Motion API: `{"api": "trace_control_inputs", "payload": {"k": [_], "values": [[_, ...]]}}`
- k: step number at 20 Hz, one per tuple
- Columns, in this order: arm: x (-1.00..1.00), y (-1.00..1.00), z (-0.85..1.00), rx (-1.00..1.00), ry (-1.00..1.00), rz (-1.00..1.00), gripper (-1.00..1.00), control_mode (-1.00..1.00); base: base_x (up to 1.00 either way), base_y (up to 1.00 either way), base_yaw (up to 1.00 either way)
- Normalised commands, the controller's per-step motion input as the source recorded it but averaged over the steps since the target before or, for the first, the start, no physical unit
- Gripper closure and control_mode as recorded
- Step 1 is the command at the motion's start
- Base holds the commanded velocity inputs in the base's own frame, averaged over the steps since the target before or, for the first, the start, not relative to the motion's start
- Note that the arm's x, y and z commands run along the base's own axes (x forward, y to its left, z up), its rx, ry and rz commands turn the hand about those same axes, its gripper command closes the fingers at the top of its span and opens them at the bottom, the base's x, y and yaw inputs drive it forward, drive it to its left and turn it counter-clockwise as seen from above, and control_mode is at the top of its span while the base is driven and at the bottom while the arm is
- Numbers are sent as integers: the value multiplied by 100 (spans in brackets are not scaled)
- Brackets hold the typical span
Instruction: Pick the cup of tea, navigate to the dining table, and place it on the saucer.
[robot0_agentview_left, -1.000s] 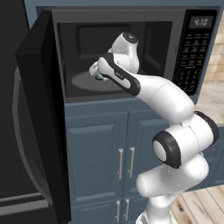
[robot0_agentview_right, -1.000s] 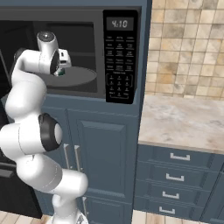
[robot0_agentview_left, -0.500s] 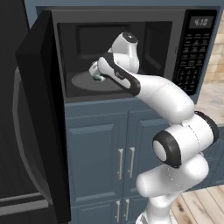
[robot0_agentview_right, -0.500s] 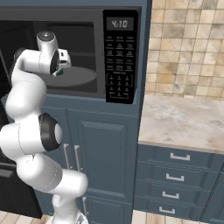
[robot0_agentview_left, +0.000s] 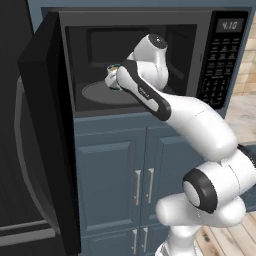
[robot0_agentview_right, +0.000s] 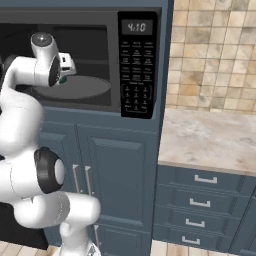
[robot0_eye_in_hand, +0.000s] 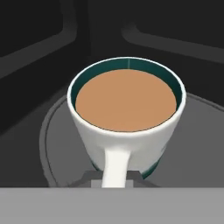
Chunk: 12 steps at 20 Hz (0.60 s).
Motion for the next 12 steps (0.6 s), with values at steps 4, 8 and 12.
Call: {"api": "trace_control_inputs", "payload": {"k": [4, 8, 12], "values": [[-100, -12, 31, 0, -4, 1, 100, -100, 0, 0, 0], [-100, -28, 26, 0, 0, 0, 100, -100, 0, 0, 0], [-100, -48, 45, 0, 2, 0, 100, -100, 0, 0, 0]]}}
